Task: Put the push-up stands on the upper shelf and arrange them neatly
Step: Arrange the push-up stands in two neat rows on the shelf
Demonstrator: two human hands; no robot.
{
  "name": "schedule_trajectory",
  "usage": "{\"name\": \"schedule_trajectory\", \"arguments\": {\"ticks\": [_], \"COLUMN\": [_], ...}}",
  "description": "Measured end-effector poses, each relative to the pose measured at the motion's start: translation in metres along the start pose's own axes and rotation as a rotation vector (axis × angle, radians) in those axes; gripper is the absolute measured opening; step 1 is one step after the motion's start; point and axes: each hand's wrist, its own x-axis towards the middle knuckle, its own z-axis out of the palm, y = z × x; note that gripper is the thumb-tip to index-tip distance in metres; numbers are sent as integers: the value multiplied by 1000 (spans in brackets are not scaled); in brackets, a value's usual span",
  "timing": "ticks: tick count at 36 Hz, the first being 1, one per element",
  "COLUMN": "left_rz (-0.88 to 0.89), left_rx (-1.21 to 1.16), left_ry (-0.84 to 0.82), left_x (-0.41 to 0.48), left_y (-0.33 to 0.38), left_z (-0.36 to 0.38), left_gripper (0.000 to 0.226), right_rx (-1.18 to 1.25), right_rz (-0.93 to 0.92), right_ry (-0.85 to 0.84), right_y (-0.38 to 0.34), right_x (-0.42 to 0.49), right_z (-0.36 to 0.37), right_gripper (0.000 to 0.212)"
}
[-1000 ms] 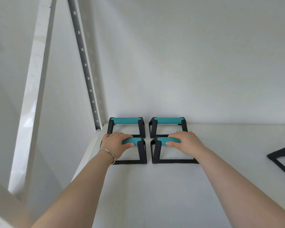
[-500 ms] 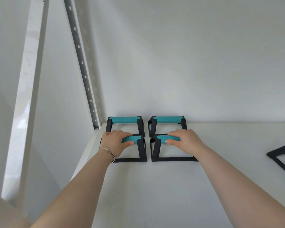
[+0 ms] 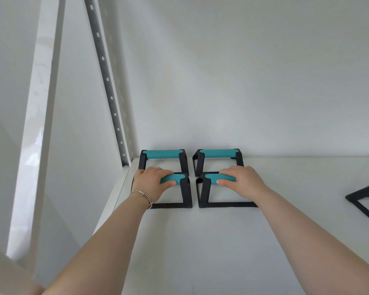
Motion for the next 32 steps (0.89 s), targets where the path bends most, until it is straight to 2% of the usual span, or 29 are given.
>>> {"name": "schedule_trajectory", "arguments": {"ticks": [11,15,32], "left_rz": [7,14,1], "left_rx": [3,3,9], "left_ry": [-9,-18,-43], "left_x": [-1,0,0], "left_y": [0,-1,0], "left_z": [-1,-2,-3], "left_gripper": [42,42,42], "right_rx": [-23,-19,-55], "right_rz": [-9,-4,1], "right_ry": [31,37,46], "right_y": [0,-2,-5], "right_x": [-1,-1,-3], "right_z": [3,2,1], "right_gripper": [43,37,39]}}
